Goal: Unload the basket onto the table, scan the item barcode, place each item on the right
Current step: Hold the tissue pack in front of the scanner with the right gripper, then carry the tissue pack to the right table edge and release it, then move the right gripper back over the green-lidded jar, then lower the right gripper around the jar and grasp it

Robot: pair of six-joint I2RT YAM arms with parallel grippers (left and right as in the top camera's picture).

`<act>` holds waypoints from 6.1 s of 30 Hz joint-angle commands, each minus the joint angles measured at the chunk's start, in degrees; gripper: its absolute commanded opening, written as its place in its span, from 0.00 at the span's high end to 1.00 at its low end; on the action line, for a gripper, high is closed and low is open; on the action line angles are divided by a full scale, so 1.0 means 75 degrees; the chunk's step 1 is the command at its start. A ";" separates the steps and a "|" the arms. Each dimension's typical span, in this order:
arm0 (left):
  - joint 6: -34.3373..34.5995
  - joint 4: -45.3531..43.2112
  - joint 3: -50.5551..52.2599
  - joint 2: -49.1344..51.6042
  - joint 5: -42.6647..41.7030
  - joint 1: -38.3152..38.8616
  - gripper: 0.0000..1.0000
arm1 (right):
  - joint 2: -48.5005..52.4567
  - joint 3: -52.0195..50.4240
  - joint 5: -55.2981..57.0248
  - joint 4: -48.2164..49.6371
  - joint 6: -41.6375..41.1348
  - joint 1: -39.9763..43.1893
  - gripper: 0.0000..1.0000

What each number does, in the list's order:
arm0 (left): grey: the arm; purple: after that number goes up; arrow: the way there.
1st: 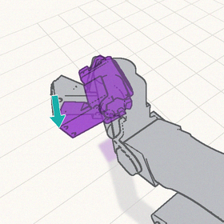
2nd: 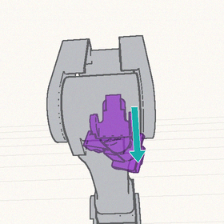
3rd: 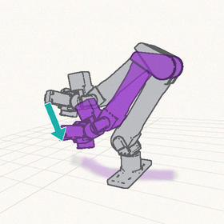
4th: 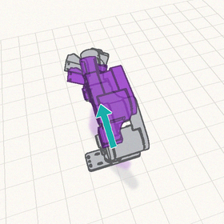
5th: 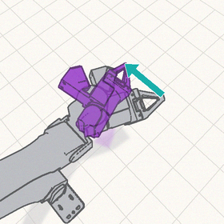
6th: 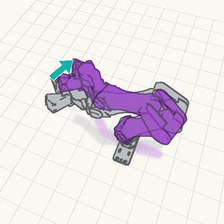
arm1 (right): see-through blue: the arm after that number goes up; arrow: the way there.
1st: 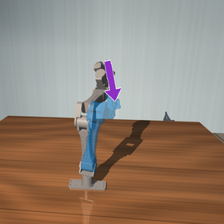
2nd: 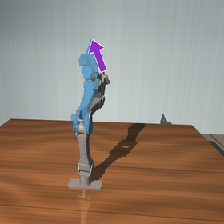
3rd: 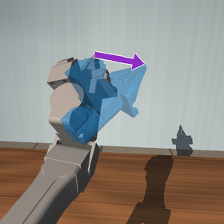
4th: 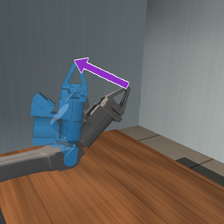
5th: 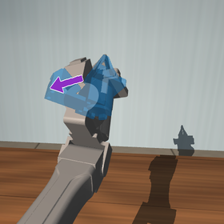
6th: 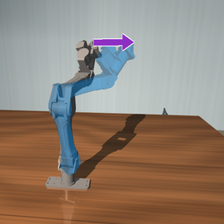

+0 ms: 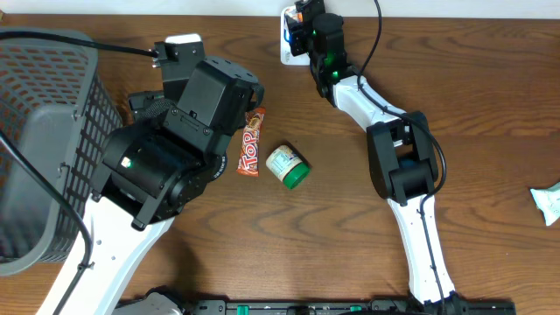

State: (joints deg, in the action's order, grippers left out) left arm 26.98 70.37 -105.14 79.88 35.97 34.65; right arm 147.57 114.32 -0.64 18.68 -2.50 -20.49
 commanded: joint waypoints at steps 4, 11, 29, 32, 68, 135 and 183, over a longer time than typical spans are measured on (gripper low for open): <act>-0.0047 0.0017 -0.0061 -0.0006 0.0119 -0.0032 0.02 | -0.0656 0.0009 0.0023 -0.1020 -0.0026 -0.0029 0.57; -0.0047 0.0017 -0.0061 -0.0006 0.0119 -0.0032 0.02 | -0.2734 0.0009 0.0143 -0.3719 -0.0023 0.0050 0.59; -0.0047 0.0017 -0.0061 -0.0006 0.0119 -0.0032 0.02 | -0.5027 -0.0009 0.2920 -1.0043 -0.1067 0.4051 0.54; -0.0044 0.0017 -0.0061 -0.0006 0.0119 -0.0032 0.02 | -0.4558 -0.0009 0.2492 -1.0054 -0.1448 0.4922 0.55; -0.0044 0.0017 -0.0061 -0.0006 0.0119 -0.0032 0.02 | -0.4167 0.2159 -0.2165 -1.1048 -0.1985 0.7160 0.30; -0.0044 0.0017 -0.0061 -0.0006 0.0119 -0.0032 0.02 | -0.4287 -0.4418 -0.2393 -0.8684 0.1982 -0.1466 0.23; -0.0047 0.0017 -0.0061 -0.0006 0.0119 -0.0032 0.02 | -0.4287 -0.4517 -0.1900 -0.9314 0.1553 -0.1480 0.37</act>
State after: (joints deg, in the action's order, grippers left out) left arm 26.96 70.43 -105.14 79.88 35.97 34.59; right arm 115.13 80.90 -15.35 -50.15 10.48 -31.46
